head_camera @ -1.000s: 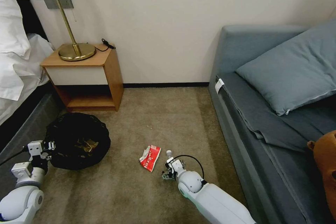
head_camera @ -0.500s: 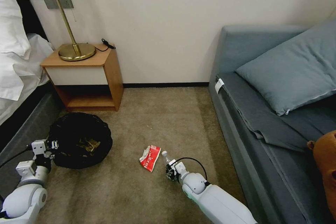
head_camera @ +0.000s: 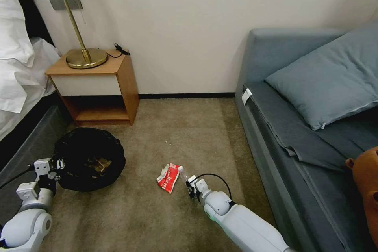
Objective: Pick up the trash bin, then pick up the garbage on the floor and place it into the trash bin.
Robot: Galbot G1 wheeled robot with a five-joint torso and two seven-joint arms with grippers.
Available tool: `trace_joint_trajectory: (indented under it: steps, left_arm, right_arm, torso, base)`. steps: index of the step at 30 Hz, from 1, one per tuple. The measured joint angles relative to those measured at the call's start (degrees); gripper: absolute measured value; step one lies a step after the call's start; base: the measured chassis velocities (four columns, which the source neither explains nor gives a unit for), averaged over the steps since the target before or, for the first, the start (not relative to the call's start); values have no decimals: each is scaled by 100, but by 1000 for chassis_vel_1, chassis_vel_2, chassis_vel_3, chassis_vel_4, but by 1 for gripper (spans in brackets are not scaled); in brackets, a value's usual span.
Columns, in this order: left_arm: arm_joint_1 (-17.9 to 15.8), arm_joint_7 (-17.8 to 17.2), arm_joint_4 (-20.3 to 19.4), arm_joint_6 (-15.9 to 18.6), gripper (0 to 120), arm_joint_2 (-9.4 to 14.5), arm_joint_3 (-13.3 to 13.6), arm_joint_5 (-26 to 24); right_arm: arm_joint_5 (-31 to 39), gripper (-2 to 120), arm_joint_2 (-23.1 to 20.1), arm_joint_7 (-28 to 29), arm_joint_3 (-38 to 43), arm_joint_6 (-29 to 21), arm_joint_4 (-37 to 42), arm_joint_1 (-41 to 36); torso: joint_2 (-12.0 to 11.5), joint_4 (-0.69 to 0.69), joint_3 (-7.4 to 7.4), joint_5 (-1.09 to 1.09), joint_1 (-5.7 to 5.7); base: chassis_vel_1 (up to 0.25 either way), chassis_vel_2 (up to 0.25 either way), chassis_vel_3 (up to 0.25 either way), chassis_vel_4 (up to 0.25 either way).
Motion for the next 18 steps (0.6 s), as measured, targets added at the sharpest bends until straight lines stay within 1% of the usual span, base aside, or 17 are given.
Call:
trace_joint_trajectory:
  steps: [1,3,5,6,7,8,10,11,12,15,16,17,18]
  left_arm:
    - [0,0,0,0,4,0,0,0]
    - [7,1,-39,0,4,0,-3,-3]
    - [8,1,-41,0,4,-1,-3,-3]
    - [8,0,-58,0,4,-5,1,0]
    - [8,0,-58,0,4,-5,1,0]
    - [8,0,-80,0,4,-10,23,13]
    - [5,0,-93,4,4,-16,36,23]
    - [-20,-2,-126,31,4,-28,71,43]
    - [-20,-2,-126,31,4,-28,71,43]
    - [-134,-13,-198,95,4,-84,178,72]
    - [-134,-13,-198,95,4,-84,178,72]
    - [-198,-16,-209,103,4,-113,232,78]
    - [-198,-16,-209,103,4,-113,232,78]
  right_arm:
    - [0,19,0,0,0,0,0,0]
    - [-167,19,-56,-35,-16,215,115,278]
    - [-180,19,-65,-50,-22,250,132,329]
    - [-199,19,-93,-115,-54,378,180,501]
    - [-199,19,-93,-115,-54,378,180,501]
    - [-150,19,-137,-236,-130,582,256,729]
    - [-81,19,-166,-289,-184,665,297,840]
    - [190,19,-250,-415,-341,831,427,1126]
    - [190,19,-250,-415,-341,831,427,1126]
    - [968,19,-323,-650,-752,1072,826,1750]
    - [968,19,-323,-650,-752,1072,826,1750]
    - [1253,19,-286,-753,-911,1143,979,1976]
    - [1253,19,-286,-753,-911,1143,979,1976]
  torso:
    - [0,0,0,0,0]
    - [0,0,0,0,0]
    - [0,0,0,0,0]
    - [0,0,0,0,0]
    - [0,0,0,0,0]
    - [0,0,0,0,0]
    - [0,0,0,0,0]
    - [0,0,0,-1,0]
    - [0,0,0,-1,0]
    - [0,0,0,-1,0]
    - [0,0,0,-1,0]
    - [0,1,0,-1,0]
    - [0,1,0,-1,0]
  base:
    - [0,0,0,0]
    - [0,0,0,0]
    - [0,0,0,0]
    - [0,0,0,0]
    - [0,0,0,0]
    - [0,0,0,0]
    - [0,0,0,0]
    - [0,0,0,0]
    - [0,0,0,0]
    - [0,0,0,0]
    - [0,0,0,0]
    - [0,0,0,0]
    - [0,0,0,0]
